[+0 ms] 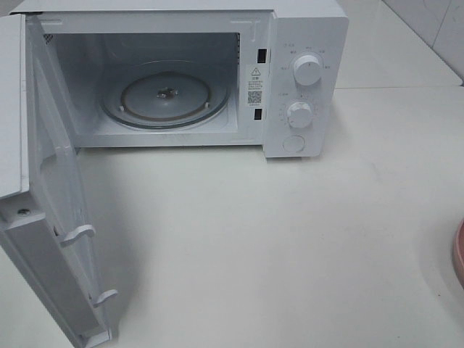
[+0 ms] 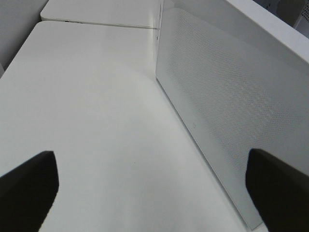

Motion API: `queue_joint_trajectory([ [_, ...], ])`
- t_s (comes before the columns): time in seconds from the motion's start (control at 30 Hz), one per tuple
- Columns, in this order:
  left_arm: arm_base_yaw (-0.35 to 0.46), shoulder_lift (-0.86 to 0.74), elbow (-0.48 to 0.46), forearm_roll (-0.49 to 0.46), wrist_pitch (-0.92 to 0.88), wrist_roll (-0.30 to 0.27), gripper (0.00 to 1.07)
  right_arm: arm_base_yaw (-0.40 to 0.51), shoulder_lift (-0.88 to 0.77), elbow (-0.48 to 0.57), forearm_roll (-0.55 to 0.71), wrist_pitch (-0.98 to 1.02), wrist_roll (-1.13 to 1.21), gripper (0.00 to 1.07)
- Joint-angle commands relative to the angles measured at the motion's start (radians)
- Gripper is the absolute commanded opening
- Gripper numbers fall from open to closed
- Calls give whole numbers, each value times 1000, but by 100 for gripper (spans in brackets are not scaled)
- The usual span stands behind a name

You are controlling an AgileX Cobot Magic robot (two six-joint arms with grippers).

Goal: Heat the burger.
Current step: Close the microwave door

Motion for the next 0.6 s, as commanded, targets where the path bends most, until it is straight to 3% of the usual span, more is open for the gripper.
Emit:
queue_joint_trajectory([
  [0.03, 3, -21, 1, -4, -5, 0, 98, -1, -41, -5, -3, 63, -22, 76],
  [0.37, 3, -21, 1, -4, -5, 0, 98, -31, -252, 33, 5, 48, -51, 76],
  [0.6, 3, -21, 1, -4, -5, 0, 98, -217, -420, 67, 62, -30, -157, 76],
])
